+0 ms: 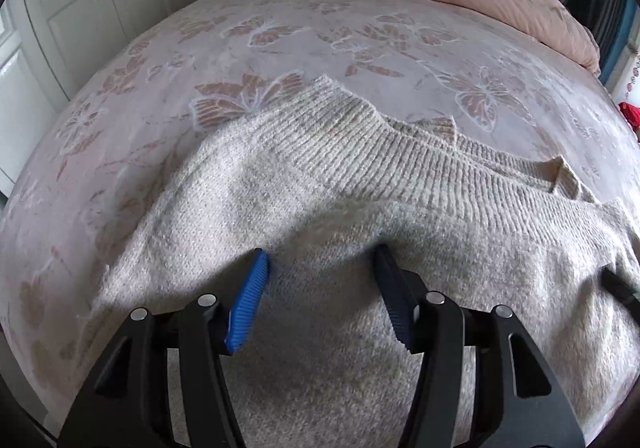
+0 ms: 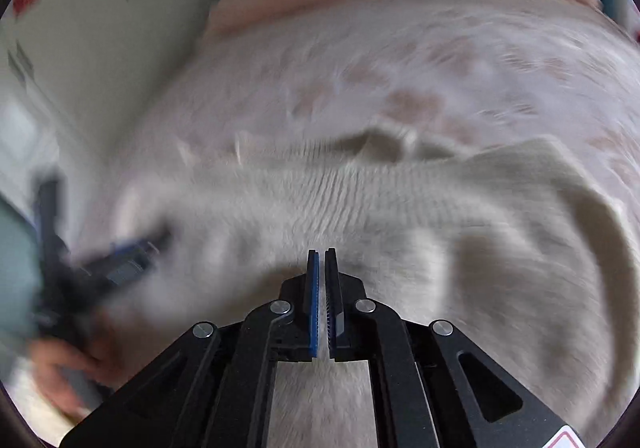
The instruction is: Fold small clothes
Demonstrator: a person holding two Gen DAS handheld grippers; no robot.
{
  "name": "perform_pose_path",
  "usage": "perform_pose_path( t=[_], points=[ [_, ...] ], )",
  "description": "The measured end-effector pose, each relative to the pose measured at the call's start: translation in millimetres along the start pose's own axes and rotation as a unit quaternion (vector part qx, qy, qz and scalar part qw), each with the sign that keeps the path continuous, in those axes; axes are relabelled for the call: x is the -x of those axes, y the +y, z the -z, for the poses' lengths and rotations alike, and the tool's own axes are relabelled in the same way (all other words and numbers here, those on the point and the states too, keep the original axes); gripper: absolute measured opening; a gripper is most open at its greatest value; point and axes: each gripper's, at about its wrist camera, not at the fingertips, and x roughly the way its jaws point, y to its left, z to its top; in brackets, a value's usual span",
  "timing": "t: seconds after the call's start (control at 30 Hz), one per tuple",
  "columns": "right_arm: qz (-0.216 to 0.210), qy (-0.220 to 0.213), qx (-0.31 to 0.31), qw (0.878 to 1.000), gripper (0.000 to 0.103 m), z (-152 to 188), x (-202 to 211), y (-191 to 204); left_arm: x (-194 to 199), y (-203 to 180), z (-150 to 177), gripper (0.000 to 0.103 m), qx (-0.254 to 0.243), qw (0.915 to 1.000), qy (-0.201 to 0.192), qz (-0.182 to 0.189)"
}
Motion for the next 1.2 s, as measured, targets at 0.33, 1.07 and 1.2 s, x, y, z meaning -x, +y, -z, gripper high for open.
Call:
perform_pose_path(
  t=[0.33, 1.07, 1.2],
  points=[
    [-0.057, -0.003, 0.018, 0.998, 0.008, 12.7, 12.4, 42.0, 22.8, -16.0, -9.0, 0.055, -0.009, 0.9989, 0.020, 0.042],
    [0.131, -0.046, -0.143, 0.980, 0.004, 73.1, 97.0, -148.7, 12.4, 32.9, -4.6, 0.060, 0.024, 0.9995, 0.022, 0.002],
    [0.114, -0.104, -0.102, 0.983, 0.004, 74.5, 139.6, -101.5, 41.4, 35.5, -0.6, 0.060, 0.021, 0.9997, 0.008, 0.013]
  ],
)
